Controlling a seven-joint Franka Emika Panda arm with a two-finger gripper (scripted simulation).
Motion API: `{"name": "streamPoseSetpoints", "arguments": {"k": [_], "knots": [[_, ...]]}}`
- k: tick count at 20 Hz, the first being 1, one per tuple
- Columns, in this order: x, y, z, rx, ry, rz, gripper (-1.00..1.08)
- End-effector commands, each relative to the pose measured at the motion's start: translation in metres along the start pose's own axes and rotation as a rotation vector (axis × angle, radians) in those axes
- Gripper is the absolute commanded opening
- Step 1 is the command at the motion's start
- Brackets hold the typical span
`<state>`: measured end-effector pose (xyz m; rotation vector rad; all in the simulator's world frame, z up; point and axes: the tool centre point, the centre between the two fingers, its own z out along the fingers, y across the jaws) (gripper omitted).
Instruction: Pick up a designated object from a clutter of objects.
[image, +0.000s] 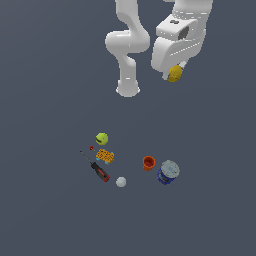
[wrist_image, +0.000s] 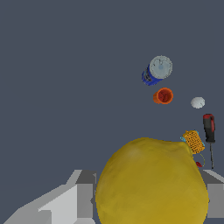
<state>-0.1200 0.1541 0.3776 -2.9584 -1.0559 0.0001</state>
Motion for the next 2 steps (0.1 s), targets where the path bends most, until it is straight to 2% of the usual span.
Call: {"name": "streamPoseSetpoints", "arguments": {"k": [1,2], "knots": [[0.0004,0.0004,-0.0001,0.0,0.0,0.0,-1.0],[0.0006,0.0005,0.0,0.0,0.0,0.0,-1.0]]}}
